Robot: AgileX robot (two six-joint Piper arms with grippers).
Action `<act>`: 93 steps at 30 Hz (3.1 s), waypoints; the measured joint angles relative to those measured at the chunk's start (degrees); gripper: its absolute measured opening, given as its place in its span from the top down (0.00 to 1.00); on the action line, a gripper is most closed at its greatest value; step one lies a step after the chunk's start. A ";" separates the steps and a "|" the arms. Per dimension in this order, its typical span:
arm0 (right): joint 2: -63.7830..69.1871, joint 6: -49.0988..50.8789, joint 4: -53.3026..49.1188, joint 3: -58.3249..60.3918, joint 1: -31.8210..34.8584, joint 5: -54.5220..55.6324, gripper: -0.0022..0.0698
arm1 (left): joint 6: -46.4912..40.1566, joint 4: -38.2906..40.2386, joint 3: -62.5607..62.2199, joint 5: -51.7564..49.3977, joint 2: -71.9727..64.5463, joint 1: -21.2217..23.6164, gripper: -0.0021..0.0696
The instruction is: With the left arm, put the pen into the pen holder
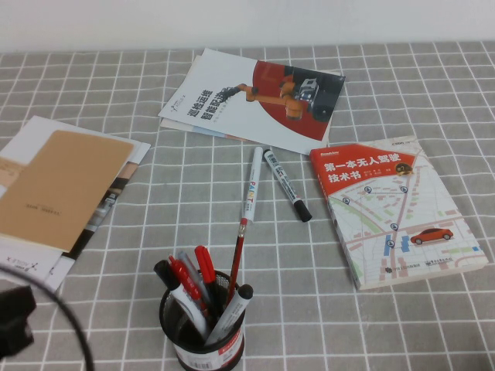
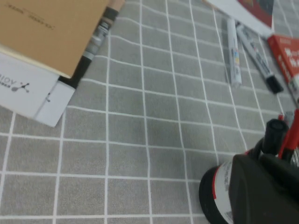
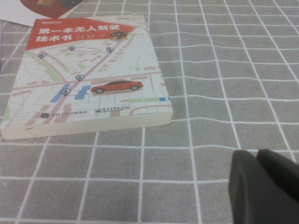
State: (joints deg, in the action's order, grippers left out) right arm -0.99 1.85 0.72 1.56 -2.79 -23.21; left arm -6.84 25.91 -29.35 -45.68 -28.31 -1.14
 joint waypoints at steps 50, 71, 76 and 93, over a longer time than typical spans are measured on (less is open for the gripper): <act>0.00 0.00 0.00 0.00 0.00 0.00 0.99 | 1.13 -18.02 -86.15 -24.76 -93.48 -29.33 0.97; 0.00 0.00 0.00 0.00 0.00 0.00 0.99 | 3.05 -22.17 -92.66 -24.96 -102.87 -31.05 0.51; 0.00 0.00 0.00 0.00 0.00 0.00 0.99 | 3.50 -23.06 -92.66 -24.96 -104.31 -31.05 0.51; 0.00 0.00 0.00 0.00 0.00 0.00 0.99 | 3.64 -24.14 -92.66 -24.96 -107.48 -31.05 0.64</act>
State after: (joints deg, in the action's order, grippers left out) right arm -0.99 1.85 0.72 1.56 -2.79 -23.21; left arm -3.20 1.76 -122.01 -70.65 -135.80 -32.19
